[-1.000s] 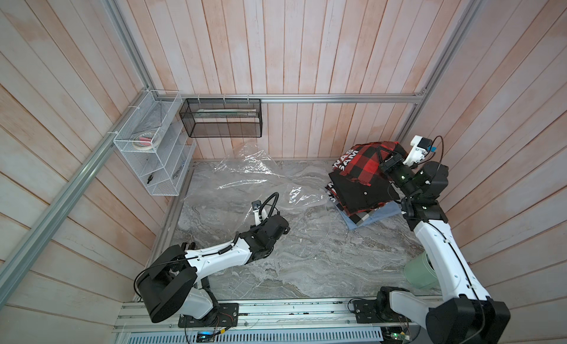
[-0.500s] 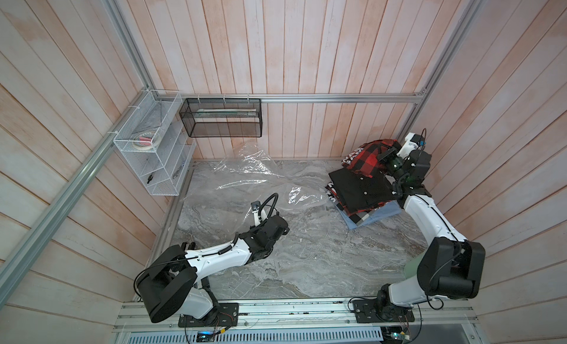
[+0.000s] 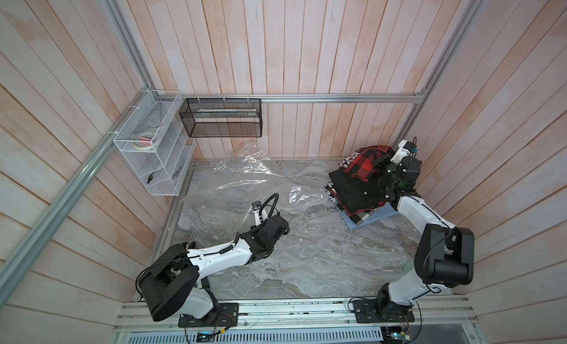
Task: Take the shirt out of the vacuum bag
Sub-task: Place the shirt at the center of the board.
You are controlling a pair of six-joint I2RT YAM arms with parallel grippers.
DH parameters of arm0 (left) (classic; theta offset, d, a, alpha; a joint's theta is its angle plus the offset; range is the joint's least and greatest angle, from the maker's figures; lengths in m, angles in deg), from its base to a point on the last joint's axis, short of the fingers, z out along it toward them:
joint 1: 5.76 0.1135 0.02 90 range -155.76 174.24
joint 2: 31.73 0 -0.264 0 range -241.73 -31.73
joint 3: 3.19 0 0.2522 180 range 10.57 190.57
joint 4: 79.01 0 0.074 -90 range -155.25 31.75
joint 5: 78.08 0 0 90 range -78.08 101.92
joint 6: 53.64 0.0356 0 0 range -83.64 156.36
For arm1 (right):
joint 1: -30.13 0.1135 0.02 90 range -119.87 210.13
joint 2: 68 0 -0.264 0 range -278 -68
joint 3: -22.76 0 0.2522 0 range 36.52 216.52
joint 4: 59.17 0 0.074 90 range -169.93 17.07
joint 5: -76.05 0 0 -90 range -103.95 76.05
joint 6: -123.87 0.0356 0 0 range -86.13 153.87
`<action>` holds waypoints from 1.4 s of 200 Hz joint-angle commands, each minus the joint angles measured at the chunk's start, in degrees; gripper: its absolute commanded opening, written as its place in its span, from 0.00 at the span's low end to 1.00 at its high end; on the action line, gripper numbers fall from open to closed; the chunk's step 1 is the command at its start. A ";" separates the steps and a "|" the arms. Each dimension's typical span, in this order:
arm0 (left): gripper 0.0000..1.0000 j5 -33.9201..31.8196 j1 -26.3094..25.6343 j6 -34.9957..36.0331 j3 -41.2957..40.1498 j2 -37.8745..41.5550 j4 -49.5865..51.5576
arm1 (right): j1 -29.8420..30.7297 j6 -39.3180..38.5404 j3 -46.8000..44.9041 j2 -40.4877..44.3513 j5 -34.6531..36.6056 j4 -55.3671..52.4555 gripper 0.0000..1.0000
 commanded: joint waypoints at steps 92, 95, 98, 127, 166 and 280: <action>0.00 0.43 0.37 1.46 1.17 -0.05 -0.60 | 4.51 4.36 -25.95 8.69 10.58 13.60 0.00; 0.00 0.42 0.41 1.52 1.16 0.03 -0.61 | 4.40 4.61 -26.52 8.95 10.74 14.03 0.00; 0.00 0.48 0.37 1.65 1.18 0.08 -0.60 | 4.26 4.75 -27.03 9.11 10.96 14.29 0.00; 0.00 -0.28 0.36 3.32 1.31 1.15 -0.60 | 2.53 8.36 -27.80 9.99 8.90 15.19 0.00; 0.00 -1.55 0.36 5.73 2.46 1.90 0.10 | -2.16 21.74 -26.25 4.27 -2.44 25.63 0.00; 0.00 -0.70 0.41 6.33 1.80 1.09 -0.34 | -1.45 15.59 -34.20 -1.66 9.86 18.82 0.00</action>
